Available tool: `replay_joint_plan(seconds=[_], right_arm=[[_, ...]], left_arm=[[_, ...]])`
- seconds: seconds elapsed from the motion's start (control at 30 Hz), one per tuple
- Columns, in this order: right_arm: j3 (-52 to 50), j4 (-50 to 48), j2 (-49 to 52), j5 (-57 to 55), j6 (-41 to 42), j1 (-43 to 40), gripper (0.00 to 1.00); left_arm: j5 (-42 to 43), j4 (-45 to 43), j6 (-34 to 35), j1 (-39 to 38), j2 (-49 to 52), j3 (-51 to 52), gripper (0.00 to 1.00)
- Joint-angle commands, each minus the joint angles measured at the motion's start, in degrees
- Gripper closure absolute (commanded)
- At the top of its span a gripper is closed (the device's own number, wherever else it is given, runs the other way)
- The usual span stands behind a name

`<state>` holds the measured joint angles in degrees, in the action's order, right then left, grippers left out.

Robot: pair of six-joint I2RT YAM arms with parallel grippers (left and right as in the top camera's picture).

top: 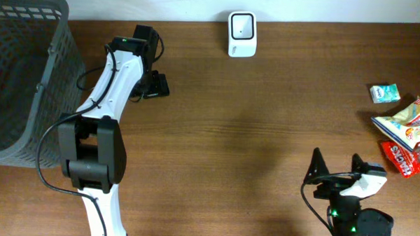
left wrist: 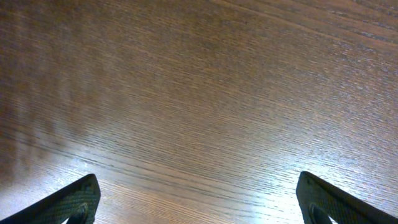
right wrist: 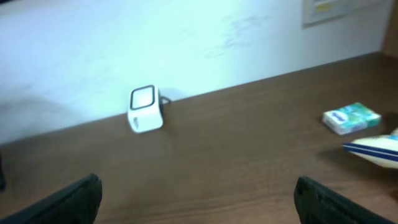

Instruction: Scan the item barcode

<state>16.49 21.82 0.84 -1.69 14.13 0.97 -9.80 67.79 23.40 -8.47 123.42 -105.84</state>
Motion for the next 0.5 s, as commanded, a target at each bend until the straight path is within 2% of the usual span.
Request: replay_joint_plan(seconds=[0.0,0.47], right_arm=[[-2.8,-3.0,-0.7,3.7,-3.4,0.6,0.02],[-12.4,-16.5,-0.7,4.1,-5.8,3.5,0.02]], left_arm=[[0.0,-0.1,-0.1,0.4,-1.3,0.2,0.01],[0.0,-0.1,-0.1,0.4,-1.3,0.2,0.01]])
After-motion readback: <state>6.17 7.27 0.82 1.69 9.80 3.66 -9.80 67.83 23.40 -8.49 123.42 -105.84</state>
